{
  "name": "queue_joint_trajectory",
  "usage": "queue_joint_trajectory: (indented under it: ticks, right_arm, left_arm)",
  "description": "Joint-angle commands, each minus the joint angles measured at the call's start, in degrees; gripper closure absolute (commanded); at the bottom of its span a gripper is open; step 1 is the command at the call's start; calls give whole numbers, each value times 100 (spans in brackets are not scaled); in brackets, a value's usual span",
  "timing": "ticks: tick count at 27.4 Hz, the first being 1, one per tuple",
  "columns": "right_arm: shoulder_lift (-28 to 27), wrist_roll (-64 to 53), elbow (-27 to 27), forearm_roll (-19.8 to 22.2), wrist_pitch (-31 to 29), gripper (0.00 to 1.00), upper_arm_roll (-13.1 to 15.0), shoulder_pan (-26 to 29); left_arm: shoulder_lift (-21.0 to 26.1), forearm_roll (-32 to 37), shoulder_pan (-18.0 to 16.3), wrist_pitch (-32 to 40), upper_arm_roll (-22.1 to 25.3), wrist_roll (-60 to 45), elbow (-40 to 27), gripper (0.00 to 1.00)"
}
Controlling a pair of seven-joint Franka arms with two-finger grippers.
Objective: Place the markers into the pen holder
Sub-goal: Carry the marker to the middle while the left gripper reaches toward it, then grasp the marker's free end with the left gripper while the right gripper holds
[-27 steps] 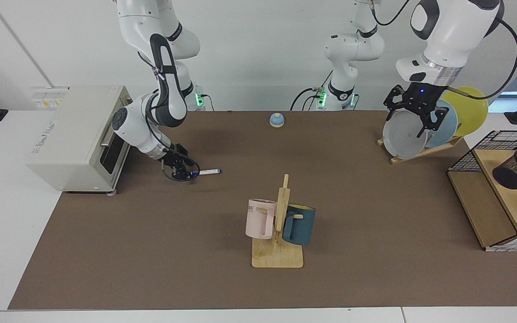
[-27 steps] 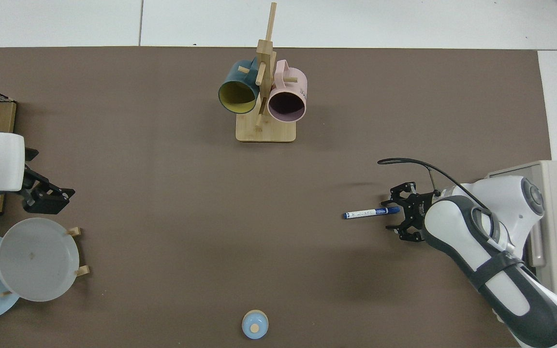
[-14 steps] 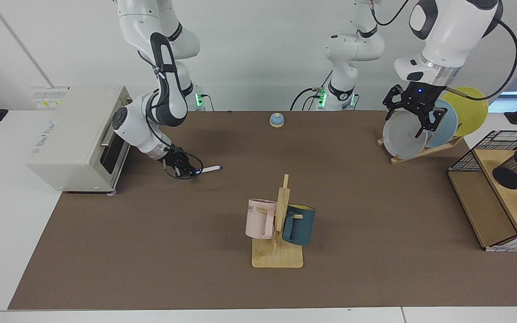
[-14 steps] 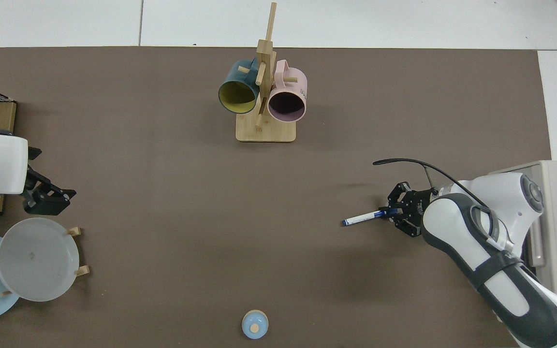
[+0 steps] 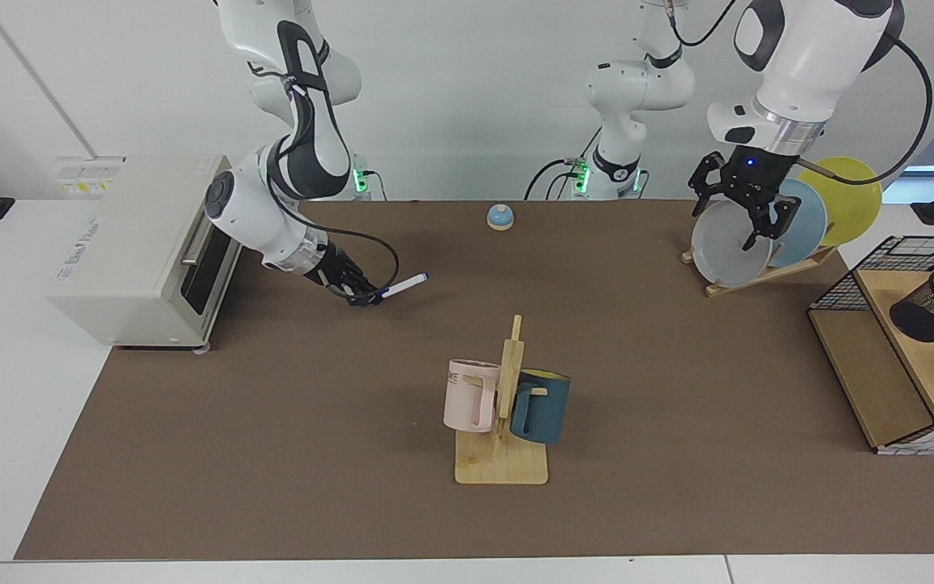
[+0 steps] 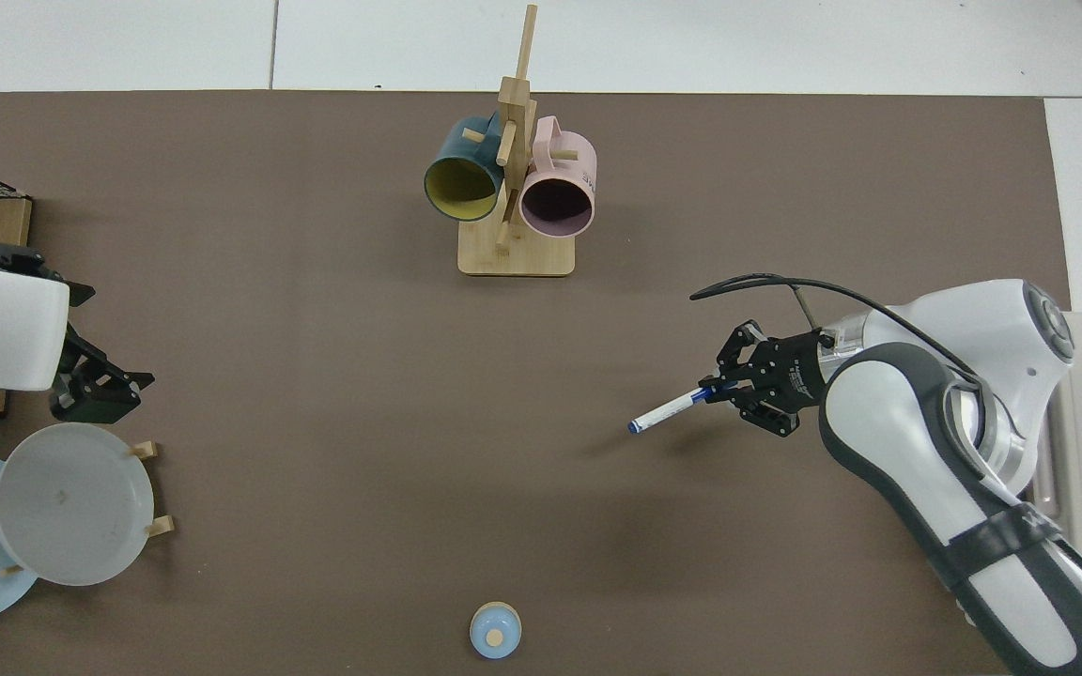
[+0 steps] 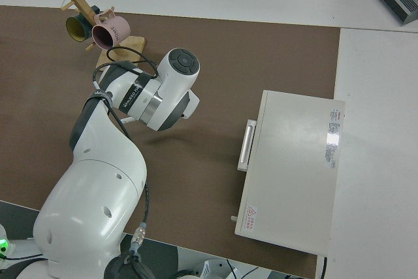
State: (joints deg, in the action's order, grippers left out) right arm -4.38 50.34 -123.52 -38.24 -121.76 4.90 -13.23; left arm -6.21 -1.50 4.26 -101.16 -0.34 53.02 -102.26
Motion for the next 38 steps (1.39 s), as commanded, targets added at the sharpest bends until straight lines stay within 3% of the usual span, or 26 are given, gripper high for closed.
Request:
queue_joint_trajectory:
  ticks: [1,8,11,21,32,38]
  right_arm:
    - [25,642,477,-131,214,100,-7,-390]
    - [-177,1636,1154,-579,30,100,2,-1137]
    - [-282,2005,1357,-807,-347,100,2,-1462]
    - [-326,2630,1462,-1484,-1297,100,2,-2289]
    - [-326,2744,1462,-2258,-1904,100,2,-2640]
    - [-326,2823,1454,-2399,-2124,100,2,-2781]
  left_arm:
    - [-47,-140,93,-44,25,402,-14,0]
    - [-38,-439,321,-123,-1,1114,-5,0]
    - [-47,-518,391,-62,-19,1000,-14,0]
    - [-29,-659,866,-62,-115,1351,-14,0]
    - [252,-676,963,-18,-299,1905,-22,1]
    - [217,-650,989,9,-546,1870,-49,2]
